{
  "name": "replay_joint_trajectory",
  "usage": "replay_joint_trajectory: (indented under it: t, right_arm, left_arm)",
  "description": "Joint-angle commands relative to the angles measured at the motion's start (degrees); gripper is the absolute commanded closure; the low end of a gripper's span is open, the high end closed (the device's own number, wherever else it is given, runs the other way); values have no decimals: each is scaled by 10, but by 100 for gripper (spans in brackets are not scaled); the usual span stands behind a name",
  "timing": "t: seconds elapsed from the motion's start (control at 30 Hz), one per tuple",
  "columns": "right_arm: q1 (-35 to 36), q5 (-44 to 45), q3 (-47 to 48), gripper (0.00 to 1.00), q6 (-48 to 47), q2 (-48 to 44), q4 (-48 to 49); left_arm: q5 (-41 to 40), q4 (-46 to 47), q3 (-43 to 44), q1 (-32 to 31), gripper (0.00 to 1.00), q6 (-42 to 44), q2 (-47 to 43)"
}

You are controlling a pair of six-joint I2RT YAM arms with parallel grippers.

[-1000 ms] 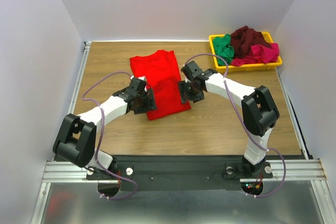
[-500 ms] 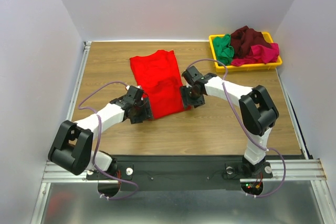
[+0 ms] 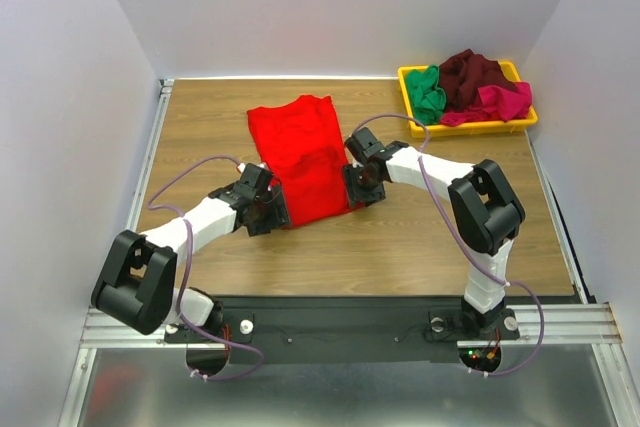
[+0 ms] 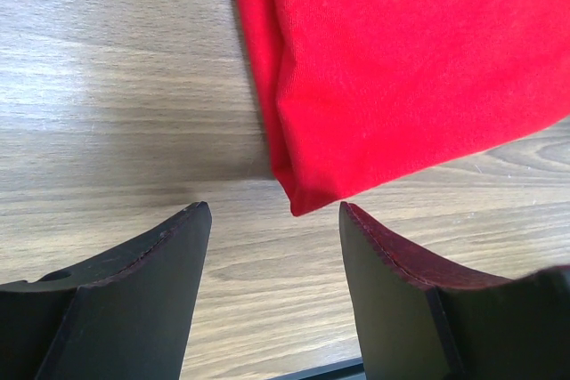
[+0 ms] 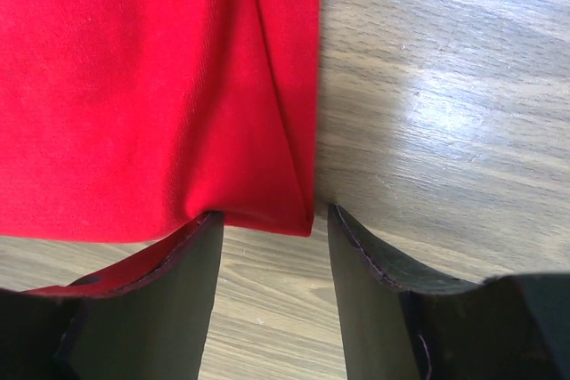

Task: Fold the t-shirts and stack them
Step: Fold the tshirt

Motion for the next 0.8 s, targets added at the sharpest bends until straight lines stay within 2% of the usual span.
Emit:
replay_joint_trajectory:
  t: [0.0, 0.23, 0.33, 0.4, 0.5, 0.53, 0.6, 0.67, 0.77]
  right_arm:
    - [-4, -1, 7, 44, 4, -14, 26]
    - [-11, -15, 9, 44, 5, -11, 28]
    - [-14, -14, 2, 48, 2, -4, 34]
    - [-15, -14, 0, 53, -1, 3, 39]
    - [-14, -18, -4, 65, -4, 9, 40]
    - [-15, -20, -7, 74, -5, 9, 40]
    - [-14, -26, -11, 82, -6, 9, 40]
    - [-15, -32, -17, 88, -7, 8, 40]
    - [-14, -34, -25, 89, -6, 4, 40]
  left_arm:
    - [-7, -6, -9, 3, 29, -3, -25]
    - [-7, -6, -11, 4, 29, -2, -25]
    - [-8, -6, -13, 4, 29, -3, -18]
    - [-12, -6, -13, 4, 30, -5, -15]
    - [-19, -4, -9, 4, 33, -11, -9]
    - [-19, -1, -8, 5, 35, -11, -5]
    - [-20, 1, -1, 5, 36, -13, 0]
    - [-21, 3, 7, 5, 37, -12, 11]
    - [-29, -6, 21, 5, 40, -9, 29]
